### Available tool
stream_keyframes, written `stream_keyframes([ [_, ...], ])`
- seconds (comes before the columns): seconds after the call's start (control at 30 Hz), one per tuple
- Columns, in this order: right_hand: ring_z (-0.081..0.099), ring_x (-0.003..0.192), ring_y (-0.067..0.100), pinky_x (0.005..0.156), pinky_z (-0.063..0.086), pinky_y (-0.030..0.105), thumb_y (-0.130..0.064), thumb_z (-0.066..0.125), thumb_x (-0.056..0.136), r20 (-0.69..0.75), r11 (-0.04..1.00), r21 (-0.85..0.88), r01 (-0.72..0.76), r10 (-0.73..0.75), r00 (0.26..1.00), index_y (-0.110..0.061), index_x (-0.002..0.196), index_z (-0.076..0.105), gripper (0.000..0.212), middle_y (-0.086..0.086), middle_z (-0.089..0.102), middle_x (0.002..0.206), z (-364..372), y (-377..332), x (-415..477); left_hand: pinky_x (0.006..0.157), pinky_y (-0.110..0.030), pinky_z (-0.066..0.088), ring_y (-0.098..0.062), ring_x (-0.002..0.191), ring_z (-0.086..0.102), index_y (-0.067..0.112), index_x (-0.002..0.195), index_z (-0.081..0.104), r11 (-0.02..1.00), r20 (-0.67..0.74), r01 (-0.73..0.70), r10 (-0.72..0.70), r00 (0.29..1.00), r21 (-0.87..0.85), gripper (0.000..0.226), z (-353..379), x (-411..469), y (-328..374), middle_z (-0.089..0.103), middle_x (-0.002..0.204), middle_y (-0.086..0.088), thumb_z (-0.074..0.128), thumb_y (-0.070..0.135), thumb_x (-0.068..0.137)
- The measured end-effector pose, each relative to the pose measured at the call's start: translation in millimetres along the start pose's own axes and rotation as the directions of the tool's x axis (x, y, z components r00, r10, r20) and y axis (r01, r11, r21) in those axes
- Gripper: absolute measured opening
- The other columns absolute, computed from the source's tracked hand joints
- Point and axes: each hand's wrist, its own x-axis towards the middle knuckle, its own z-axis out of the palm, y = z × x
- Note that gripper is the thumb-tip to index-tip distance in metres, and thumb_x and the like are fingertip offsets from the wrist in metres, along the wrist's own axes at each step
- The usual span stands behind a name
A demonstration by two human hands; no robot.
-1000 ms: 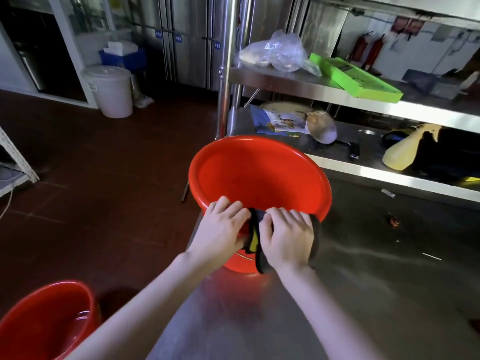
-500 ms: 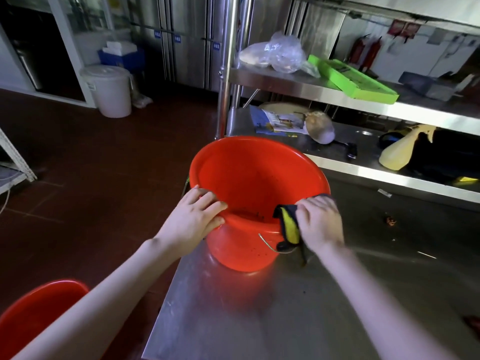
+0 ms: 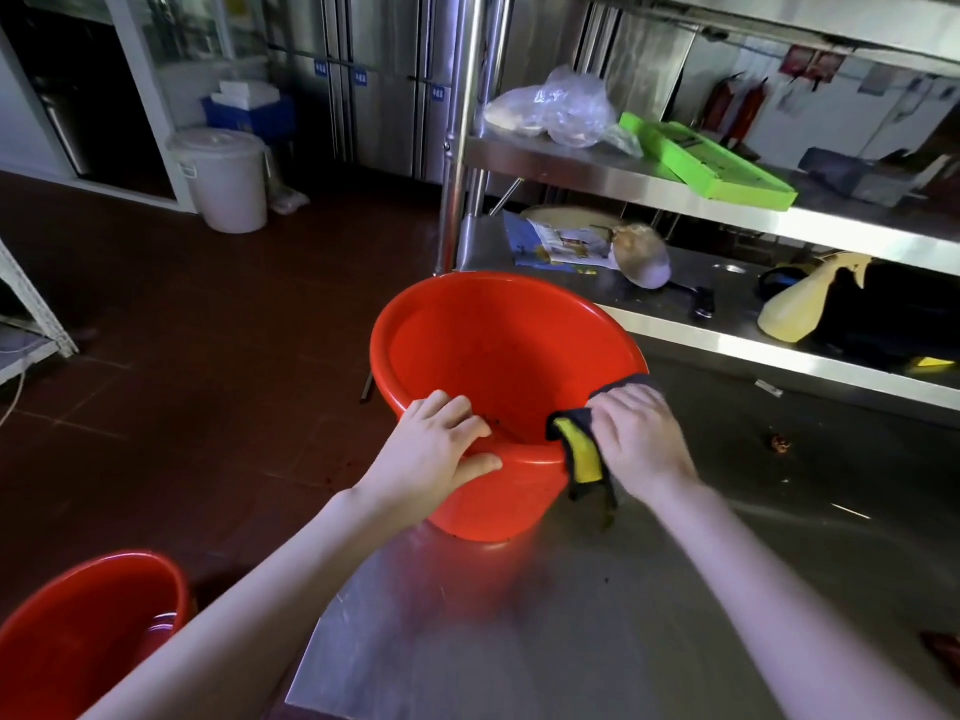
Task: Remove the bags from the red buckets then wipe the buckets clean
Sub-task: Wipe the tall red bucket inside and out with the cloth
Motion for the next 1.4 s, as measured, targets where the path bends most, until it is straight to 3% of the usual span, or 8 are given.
stream_keyframes([
  [0.13, 0.056, 0.074, 0.025, 0.071, 0.043, 0.039, -0.024, 0.042, 0.095, -0.174, 1.0, 0.008, -0.002, 0.004, 0.985, -0.017, 0.085, 0.067, 0.028, -0.002, 0.065, 0.078, 24, -60, -24, 0.068, -0.036, 0.044, -0.026, 0.078, 0.054, 0.012, 0.09, 0.07, 0.997, -0.049, 0.026, -0.023, 0.999, 0.076, 0.038, 8, 4, 19, 0.058, 0.084, -0.004, 0.058, 0.048, 0.088],
  [0.3, 0.06, 0.073, 0.025, 0.068, 0.045, 0.039, -0.023, 0.04, 0.095, -0.15, 0.99, 0.027, 0.136, -0.13, 0.98, -0.014, 0.084, 0.068, 0.031, -0.002, 0.066, 0.078, 13, -30, -15, 0.099, -0.033, 0.035, -0.017, 0.108, 0.05, 0.025, 0.118, 0.062, 0.997, 0.094, 0.061, -0.065, 0.993, 0.036, 0.055, -9, 3, -9, 0.06, 0.108, 0.008, 0.042, 0.067, 0.089],
  [0.43, 0.063, 0.082, 0.028, 0.079, 0.044, 0.038, -0.025, 0.035, 0.094, -0.016, 0.991, 0.04, 0.127, -0.127, 0.992, -0.009, 0.09, 0.07, 0.039, 0.002, 0.069, 0.084, -1, 11, -4, 0.121, -0.048, -0.001, -0.01, 0.141, 0.026, 0.032, 0.136, 0.048, 0.994, 0.185, 0.018, -0.039, 0.982, 0.112, 0.045, -26, -14, -56, 0.047, 0.133, 0.013, 0.032, 0.052, 0.099],
  [0.7, 0.058, 0.075, 0.03, 0.072, 0.043, 0.04, -0.022, 0.038, 0.096, -0.281, 0.996, 0.015, -0.082, 0.083, 0.956, -0.013, 0.084, 0.068, 0.034, 0.002, 0.066, 0.079, 18, -33, -26, 0.097, -0.041, 0.047, -0.027, 0.096, 0.059, 0.018, 0.11, 0.069, 0.994, -0.007, -0.022, 0.023, 1.0, 0.103, 0.025, -17, -18, -30, 0.062, 0.098, 0.0, 0.058, 0.034, 0.094],
  [0.87, 0.055, 0.076, 0.026, 0.069, 0.042, 0.041, -0.024, 0.045, 0.096, -0.227, 0.999, -0.048, -0.024, 0.012, 0.974, -0.018, 0.088, 0.065, 0.023, -0.002, 0.063, 0.08, 26, -95, -27, 0.075, -0.037, 0.049, -0.022, 0.08, 0.053, 0.017, 0.095, 0.067, 0.998, -0.003, 0.018, -0.018, 1.0, 0.053, 0.035, -9, -10, 9, 0.059, 0.085, 0.003, 0.052, 0.048, 0.09],
  [1.07, 0.061, 0.079, 0.029, 0.073, 0.046, 0.04, -0.022, 0.045, 0.091, -0.08, 0.992, -0.024, 0.126, -0.127, 0.989, -0.013, 0.087, 0.07, 0.027, 0.002, 0.068, 0.081, 3, -25, -17, 0.118, -0.045, 0.022, -0.017, 0.121, 0.052, 0.021, 0.117, 0.064, 0.996, 0.119, 0.067, -0.074, 0.99, 0.063, 0.071, -22, -25, -41, 0.063, 0.113, 0.006, 0.033, 0.076, 0.084],
  [1.17, 0.065, 0.095, 0.028, 0.087, 0.039, 0.033, -0.026, 0.037, 0.091, -0.008, 0.998, 0.034, 0.061, -0.061, 0.998, -0.007, 0.093, 0.072, 0.039, 0.006, 0.072, 0.095, -7, 7, -4, 0.121, -0.046, 0.009, -0.016, 0.139, 0.035, 0.023, 0.129, 0.056, 0.998, 0.157, 0.021, -0.03, 0.987, 0.056, 0.067, -27, -32, -60, 0.055, 0.125, 0.006, 0.022, 0.067, 0.092],
  [1.4, 0.055, 0.077, 0.029, 0.073, 0.039, 0.04, -0.024, 0.046, 0.084, -0.163, 0.986, 0.032, -0.161, 0.164, 0.973, -0.018, 0.075, 0.063, 0.019, 0.0, 0.061, 0.073, 15, -75, -30, 0.113, -0.053, 0.028, -0.024, 0.105, 0.057, 0.021, 0.108, 0.067, 0.989, 0.056, 0.067, -0.076, 0.996, 0.135, 0.053, -19, -30, -26, 0.059, 0.099, 0.002, 0.031, 0.057, 0.093],
])
